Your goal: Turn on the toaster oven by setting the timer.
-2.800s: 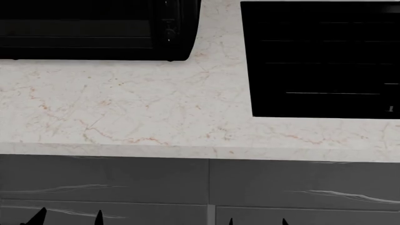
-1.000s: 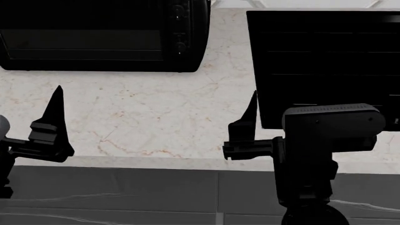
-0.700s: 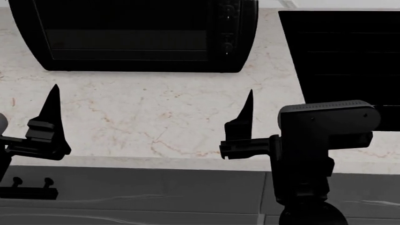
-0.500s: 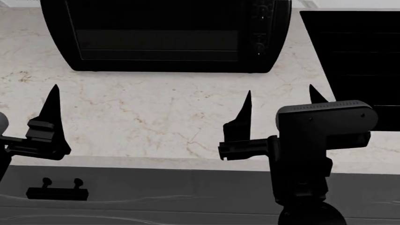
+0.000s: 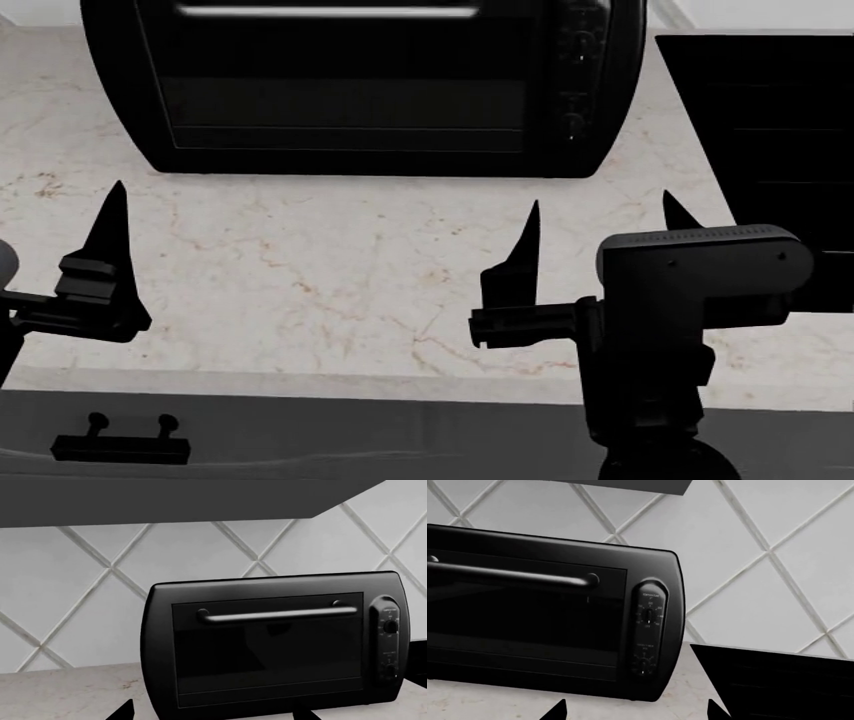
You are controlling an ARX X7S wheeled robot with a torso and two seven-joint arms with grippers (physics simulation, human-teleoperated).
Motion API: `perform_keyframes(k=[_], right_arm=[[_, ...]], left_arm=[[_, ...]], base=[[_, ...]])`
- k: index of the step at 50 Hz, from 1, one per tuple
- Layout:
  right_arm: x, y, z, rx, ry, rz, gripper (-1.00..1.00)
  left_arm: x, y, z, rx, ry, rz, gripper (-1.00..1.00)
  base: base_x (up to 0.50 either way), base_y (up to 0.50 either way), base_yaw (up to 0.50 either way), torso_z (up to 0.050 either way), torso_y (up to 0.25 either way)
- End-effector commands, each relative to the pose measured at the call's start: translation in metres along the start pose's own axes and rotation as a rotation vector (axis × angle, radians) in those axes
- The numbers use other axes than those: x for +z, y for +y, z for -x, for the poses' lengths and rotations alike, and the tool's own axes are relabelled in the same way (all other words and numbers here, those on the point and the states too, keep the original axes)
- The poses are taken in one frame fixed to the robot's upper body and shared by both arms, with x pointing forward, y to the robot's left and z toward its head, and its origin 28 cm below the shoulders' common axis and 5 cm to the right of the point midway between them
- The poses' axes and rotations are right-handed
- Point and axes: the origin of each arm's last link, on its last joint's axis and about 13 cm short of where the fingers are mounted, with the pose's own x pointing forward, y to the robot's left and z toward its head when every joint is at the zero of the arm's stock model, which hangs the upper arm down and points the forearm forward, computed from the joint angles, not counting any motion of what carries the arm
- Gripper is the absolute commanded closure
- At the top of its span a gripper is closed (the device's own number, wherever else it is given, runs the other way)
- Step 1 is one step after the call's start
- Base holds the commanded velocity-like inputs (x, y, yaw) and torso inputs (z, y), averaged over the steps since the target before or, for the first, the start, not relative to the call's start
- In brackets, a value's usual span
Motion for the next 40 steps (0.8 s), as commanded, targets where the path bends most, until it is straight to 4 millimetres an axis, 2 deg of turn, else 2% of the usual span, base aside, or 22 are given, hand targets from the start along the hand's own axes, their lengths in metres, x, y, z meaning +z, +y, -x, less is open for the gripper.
perform_keyframes(k=[1, 40], right_arm=[[0.001, -0.0002, 0.0003, 0.0, 0.0, -0.001, -1.0], [0.0036, -0.0005, 0.0, 0.001, -0.008, 0.002, -1.0]], left_arm=[[0.0009, -0.0008, 0.0008, -0.001, -0.001, 0.0, -1.0], [0.004, 0.0001, 0.0011, -0.004, -0.013, -0.002, -1.0]], base=[[0.29, 0.0, 0.0, 0.0, 0.0], [0.29, 0.0, 0.0, 0.0, 0.0]])
